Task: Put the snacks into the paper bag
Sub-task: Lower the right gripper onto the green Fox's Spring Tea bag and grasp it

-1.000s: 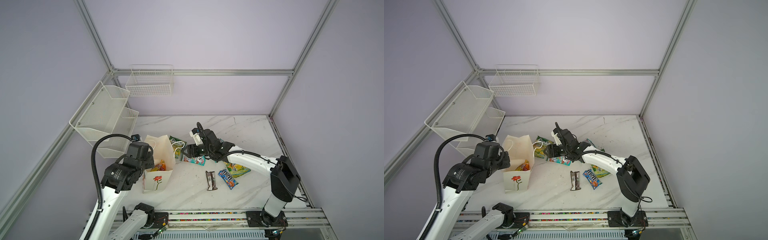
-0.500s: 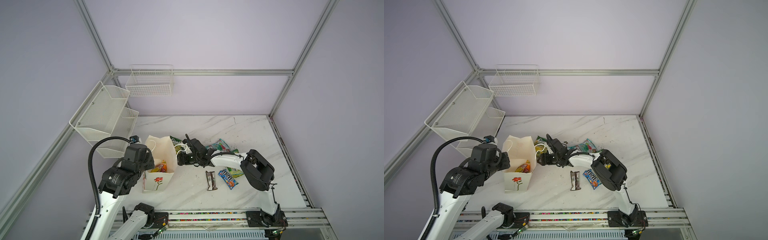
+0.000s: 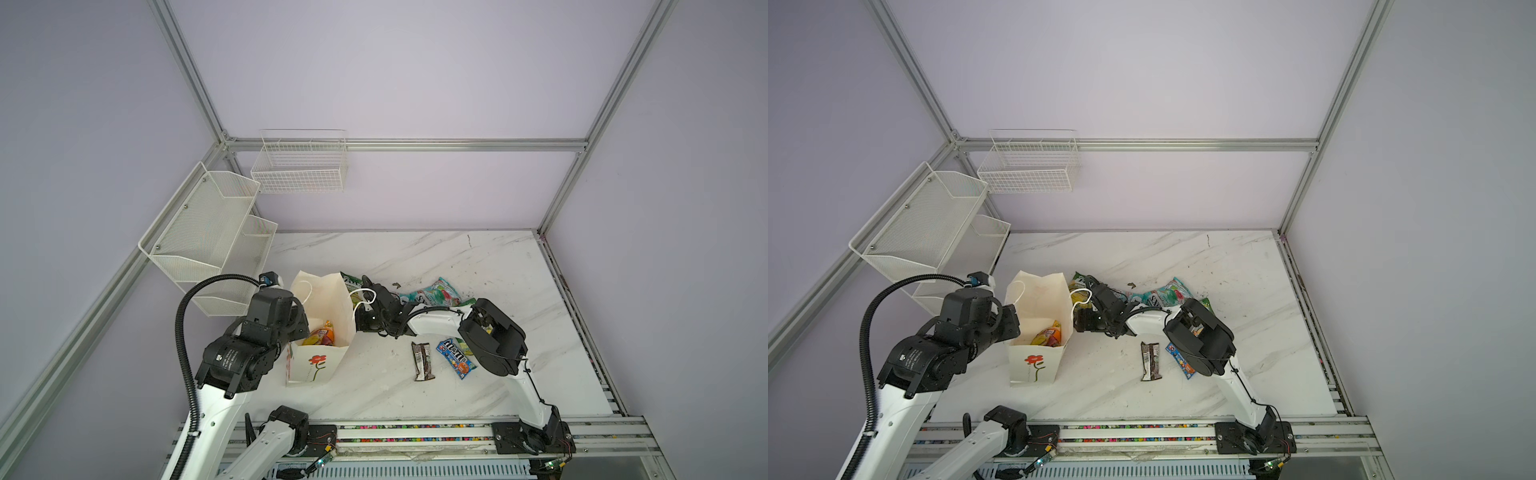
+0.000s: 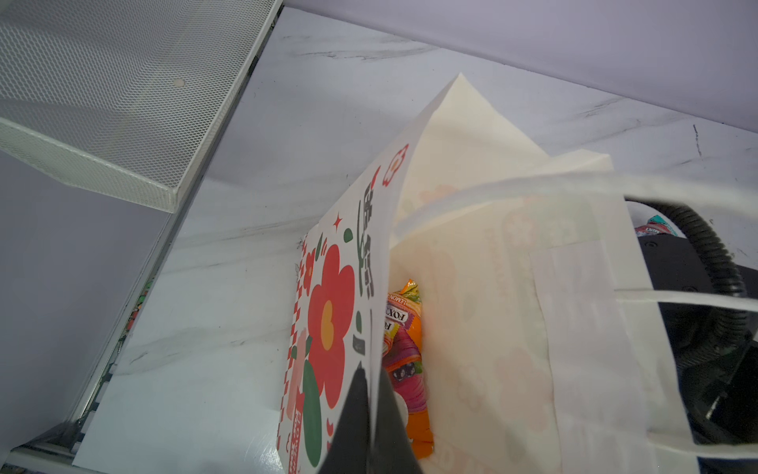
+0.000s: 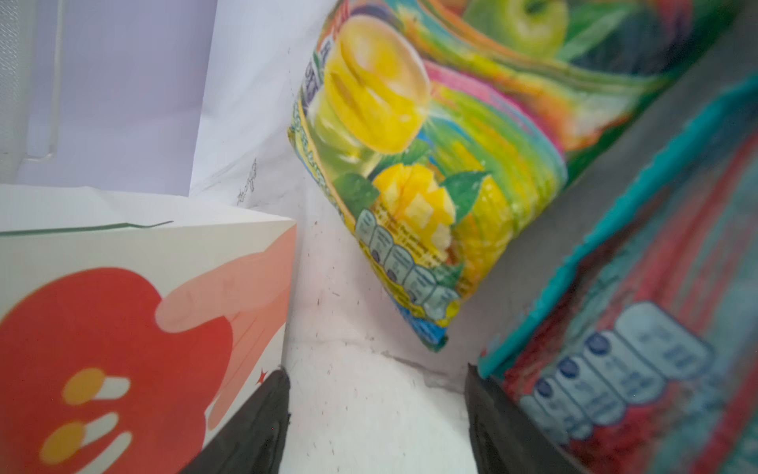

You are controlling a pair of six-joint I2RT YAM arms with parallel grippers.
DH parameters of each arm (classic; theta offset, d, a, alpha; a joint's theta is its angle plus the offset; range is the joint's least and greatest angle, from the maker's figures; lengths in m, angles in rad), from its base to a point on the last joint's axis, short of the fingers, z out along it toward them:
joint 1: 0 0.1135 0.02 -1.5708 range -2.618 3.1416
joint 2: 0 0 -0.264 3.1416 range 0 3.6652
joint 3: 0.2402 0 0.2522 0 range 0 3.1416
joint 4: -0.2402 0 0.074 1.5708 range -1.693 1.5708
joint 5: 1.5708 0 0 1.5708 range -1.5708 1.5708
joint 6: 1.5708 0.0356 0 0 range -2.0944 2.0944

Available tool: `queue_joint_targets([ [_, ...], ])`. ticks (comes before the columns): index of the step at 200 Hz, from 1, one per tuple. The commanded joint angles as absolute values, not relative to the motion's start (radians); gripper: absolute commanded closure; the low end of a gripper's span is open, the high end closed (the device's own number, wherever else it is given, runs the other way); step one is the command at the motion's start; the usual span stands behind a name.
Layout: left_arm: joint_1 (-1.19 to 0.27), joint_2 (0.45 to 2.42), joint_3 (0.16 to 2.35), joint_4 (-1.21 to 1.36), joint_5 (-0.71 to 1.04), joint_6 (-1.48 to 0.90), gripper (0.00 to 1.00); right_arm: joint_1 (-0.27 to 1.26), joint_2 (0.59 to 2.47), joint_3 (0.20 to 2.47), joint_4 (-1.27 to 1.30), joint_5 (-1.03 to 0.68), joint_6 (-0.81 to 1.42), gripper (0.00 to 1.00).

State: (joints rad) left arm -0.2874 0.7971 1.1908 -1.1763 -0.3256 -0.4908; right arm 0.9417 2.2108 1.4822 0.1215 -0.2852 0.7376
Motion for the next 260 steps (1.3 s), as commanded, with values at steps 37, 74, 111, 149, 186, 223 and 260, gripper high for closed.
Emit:
queue_joint_targets([
  [37,-0.279,0.772,1.172,-1.127,-0.326,-0.509,1.0,0.866,2.192,1.457,0.158,-0.148,0.808,0.26],
  [74,-0.279,0.778,1.172,-1.121,-0.318,-0.512,1.0,0.834,2.205,1.468,0.188,-0.167,0.834,0.25],
  [111,-0.279,0.779,1.177,-1.121,-0.322,-0.512,1.0,0.865,2.227,1.473,0.251,-0.231,0.856,0.28],
  [149,-0.279,0.784,1.172,-1.115,-0.317,-0.512,1.0,0.895,2.246,1.435,0.333,-0.278,0.904,0.32],
  [186,-0.278,0.79,1.165,-1.107,-0.309,-0.514,1.0,0.905,2.254,1.415,0.355,-0.272,0.926,0.34],
  [223,-0.279,0.793,1.16,-1.098,-0.306,-0.512,1.0,0.907,2.271,1.402,0.402,-0.275,0.955,0.36],
  [260,-0.279,0.792,1.162,-1.1,-0.307,-0.512,1.0,0.907,2.311,1.412,0.46,-0.296,0.991,0.42],
])
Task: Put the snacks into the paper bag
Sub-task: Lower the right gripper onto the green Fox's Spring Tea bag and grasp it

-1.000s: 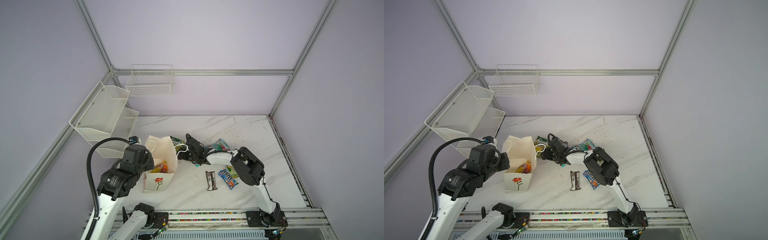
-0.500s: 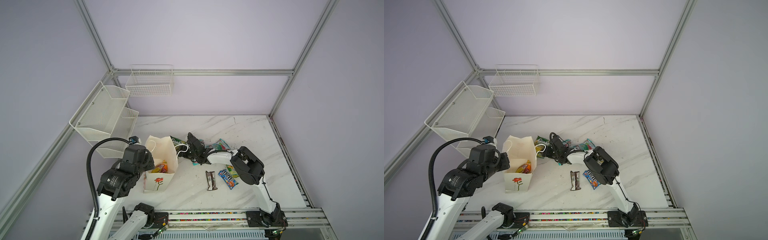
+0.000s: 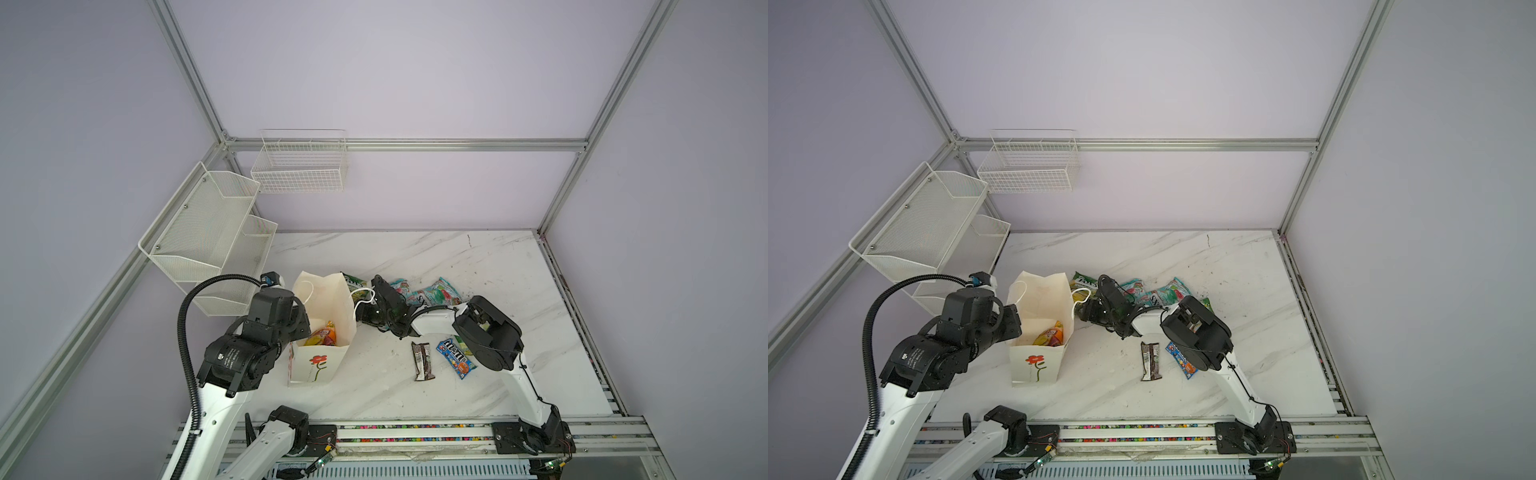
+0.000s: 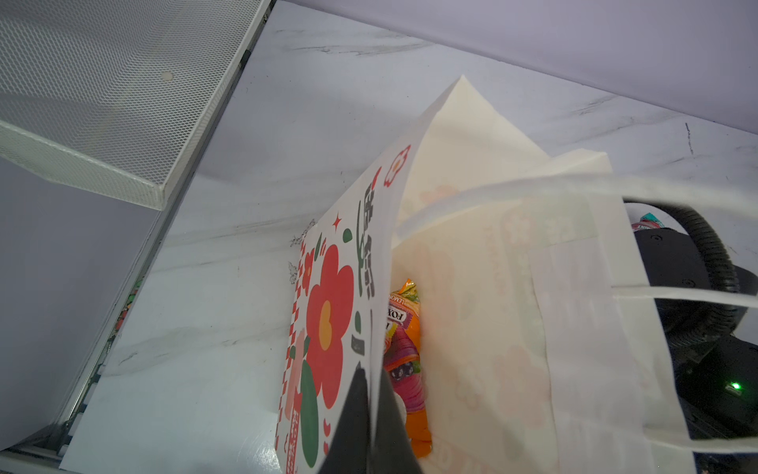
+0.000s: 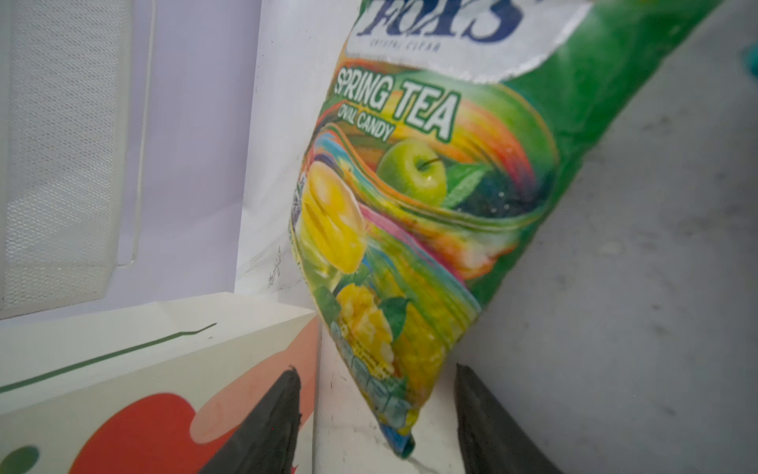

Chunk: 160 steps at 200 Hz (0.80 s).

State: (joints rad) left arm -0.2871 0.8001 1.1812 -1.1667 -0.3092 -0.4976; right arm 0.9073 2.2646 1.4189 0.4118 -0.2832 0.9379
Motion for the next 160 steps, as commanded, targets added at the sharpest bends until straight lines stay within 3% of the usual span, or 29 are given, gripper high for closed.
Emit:
queue_joint_targets([
  [1,-0.279,0.792,1.162,-1.1,-0.308,-0.512,1.0,0.907,2.312,1.412,0.461,-0.296,0.992,0.42],
  [38,-0.279,0.791,1.163,-1.101,-0.306,-0.51,1.0,0.907,2.326,1.413,0.483,-0.297,1.008,0.56],
  [114,-0.279,0.792,1.172,-1.101,-0.301,-0.509,1.0,0.908,2.283,1.401,0.463,-0.26,0.987,1.0],
  [160,-0.279,0.789,1.184,-1.102,-0.288,-0.501,1.0,0.908,2.177,1.412,0.326,-0.185,0.867,1.0],
])
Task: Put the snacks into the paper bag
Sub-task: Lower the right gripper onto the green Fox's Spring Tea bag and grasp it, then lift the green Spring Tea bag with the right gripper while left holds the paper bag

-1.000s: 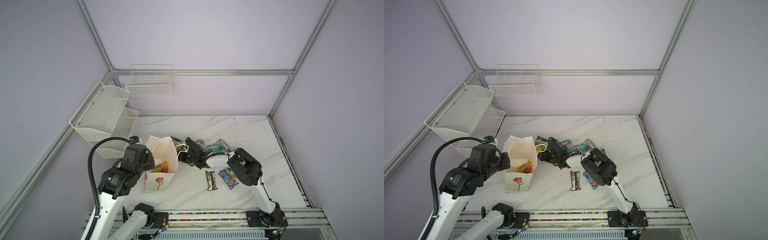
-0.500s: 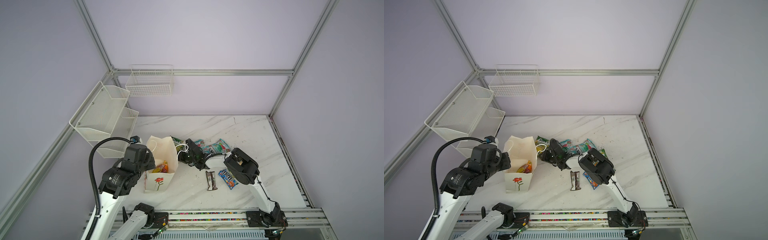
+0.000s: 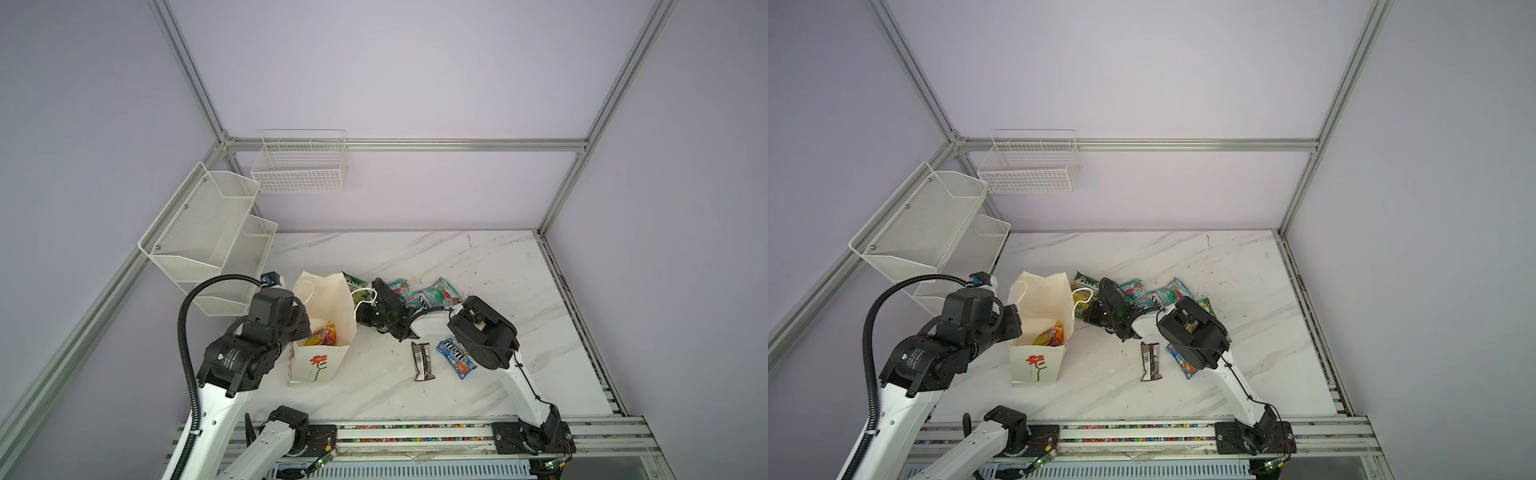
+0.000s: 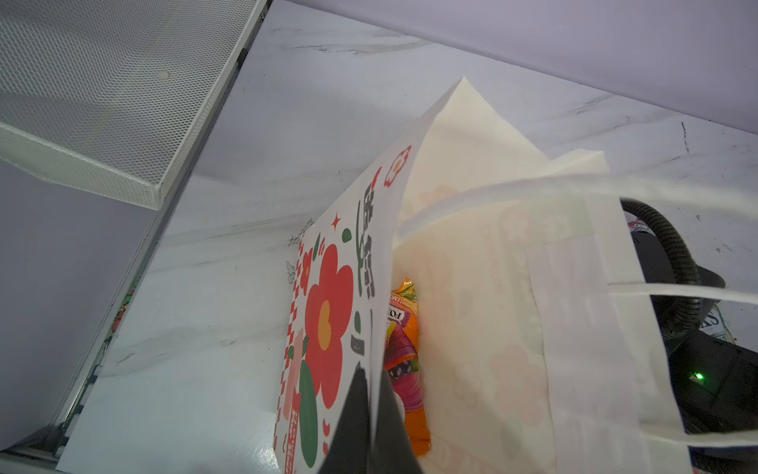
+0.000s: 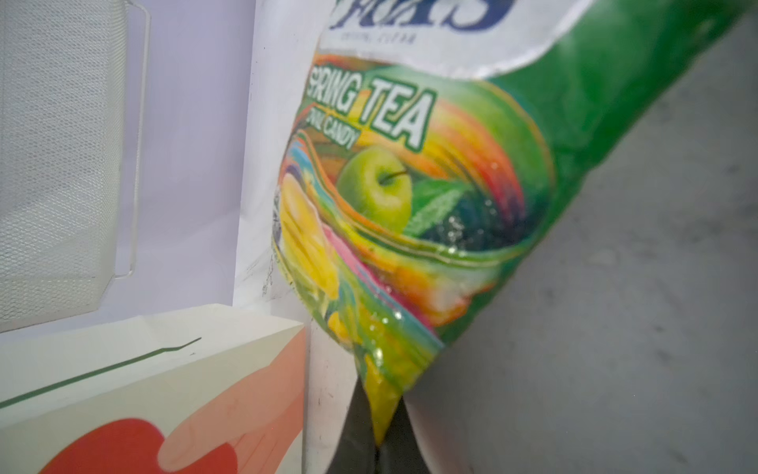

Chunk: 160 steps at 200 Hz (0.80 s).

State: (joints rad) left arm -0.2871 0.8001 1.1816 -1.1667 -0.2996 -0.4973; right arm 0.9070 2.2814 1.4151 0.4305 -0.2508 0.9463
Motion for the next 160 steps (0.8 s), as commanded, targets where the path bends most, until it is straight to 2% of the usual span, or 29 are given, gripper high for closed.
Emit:
queue_joint_targets([
  [1,-0.279,0.789,1.184,-1.103,-0.287,-0.5,1.0,0.907,2.174,1.412,0.322,-0.183,0.862,1.0],
  [71,-0.279,0.843,1.239,-1.097,-0.218,-0.48,1.0,0.907,1.886,1.437,0.014,-0.002,0.614,1.0],
  [160,-0.288,0.912,1.318,-1.087,-0.118,-0.485,1.0,0.907,1.558,1.424,-0.142,0.099,0.49,1.0],
])
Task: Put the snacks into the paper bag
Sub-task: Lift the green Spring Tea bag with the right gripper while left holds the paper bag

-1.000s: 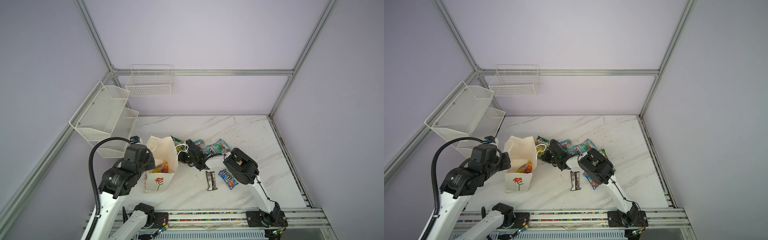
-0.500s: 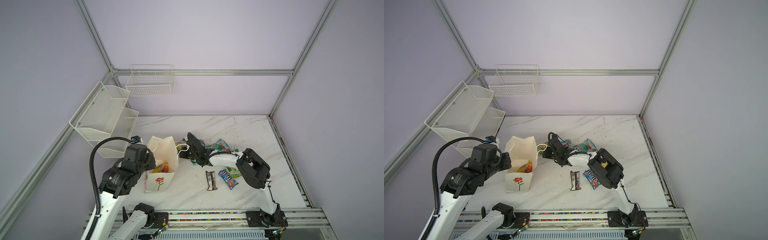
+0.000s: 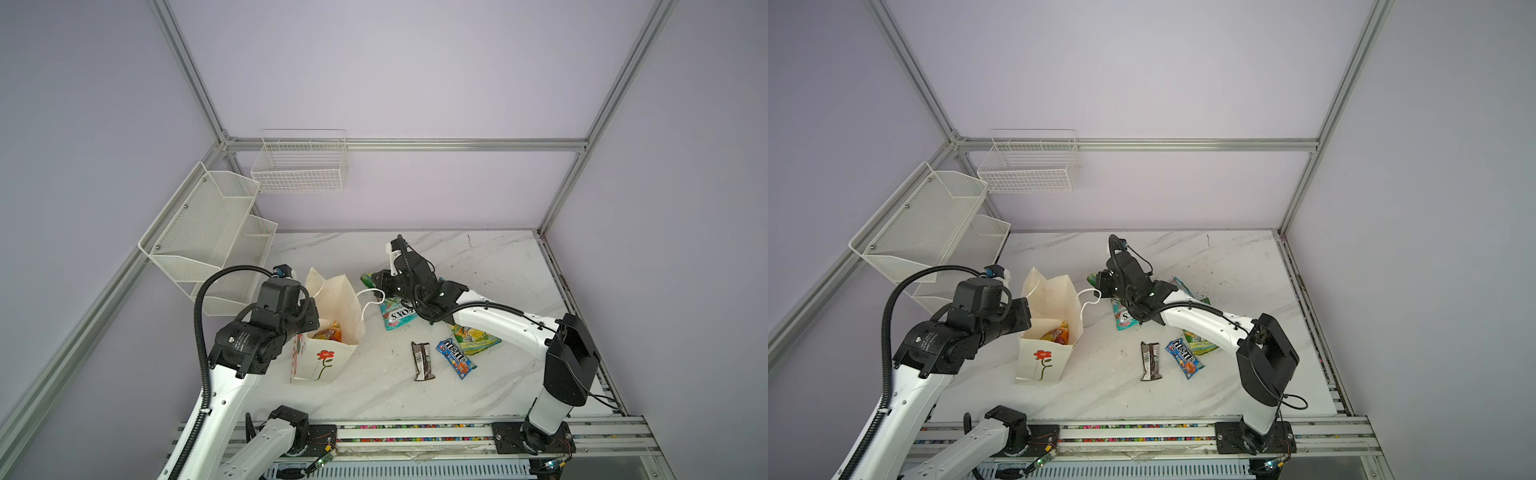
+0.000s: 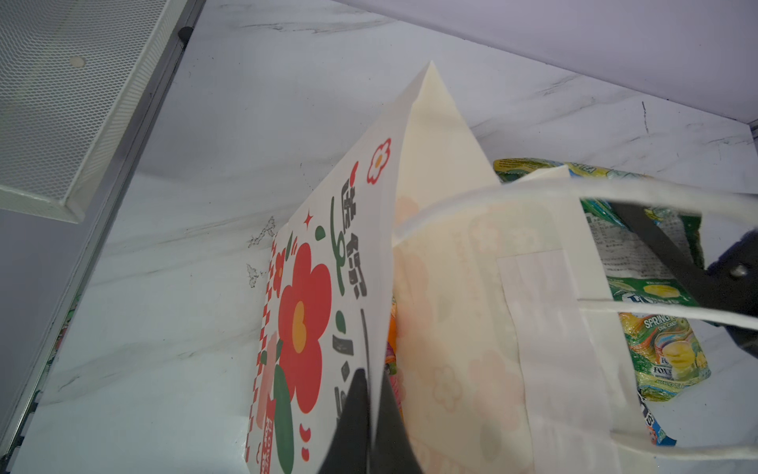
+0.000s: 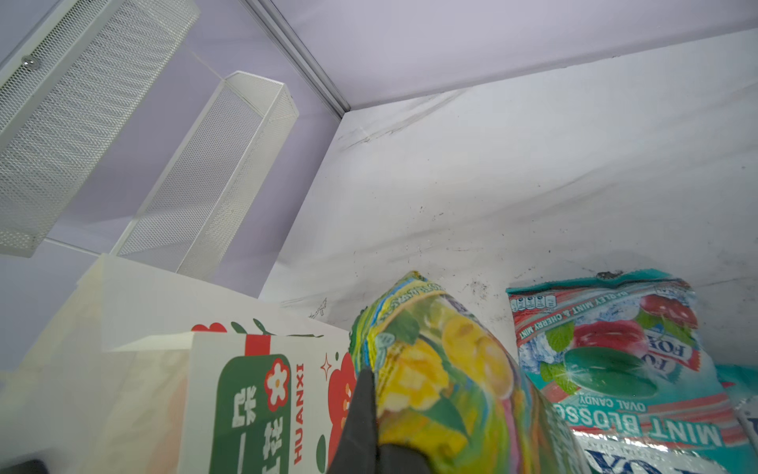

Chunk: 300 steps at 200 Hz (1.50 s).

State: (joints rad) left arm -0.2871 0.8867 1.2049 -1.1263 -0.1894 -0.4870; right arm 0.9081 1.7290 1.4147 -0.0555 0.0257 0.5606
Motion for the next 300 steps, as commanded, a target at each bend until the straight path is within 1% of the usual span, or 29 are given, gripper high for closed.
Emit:
queue_joint_targets([
  [1,-0.288,0.912,1.319,-1.087,-0.117,-0.485,1.0,0.907,1.554,1.423,-0.142,0.1,0.49,1.0],
  [44,-0.324,0.945,1.361,-1.076,-0.104,-0.492,1.0,0.907,1.429,1.393,-0.171,0.144,0.462,1.0],
  [75,-0.372,0.974,1.395,-1.068,-0.127,-0.503,1.0,0.908,1.379,1.393,-0.205,0.167,0.447,1.0],
  [80,-0.38,0.979,1.398,-1.065,-0.131,-0.503,1.0,0.908,1.347,1.393,-0.208,0.169,0.444,1.0],
  [135,-0.5,1.042,1.412,-1.018,-0.193,-0.536,1.0,0.907,1.257,1.39,-0.25,0.206,0.413,1.0],
  [179,-0.538,1.068,1.407,-0.979,-0.218,-0.563,1.0,0.907,1.21,1.396,-0.272,0.216,0.388,1.0],
  [206,-0.541,1.059,1.387,-0.957,-0.229,-0.576,1.0,0.907,1.199,1.408,-0.27,0.202,0.355,1.0],
  [234,-0.543,1.046,1.354,-0.927,-0.233,-0.594,1.0,0.907,1.193,1.424,-0.241,0.143,0.356,1.0],
  [300,-0.543,1.009,1.246,-0.88,-0.224,-0.633,1.0,0.907,1.183,1.425,-0.083,0.017,0.46,1.0],
])
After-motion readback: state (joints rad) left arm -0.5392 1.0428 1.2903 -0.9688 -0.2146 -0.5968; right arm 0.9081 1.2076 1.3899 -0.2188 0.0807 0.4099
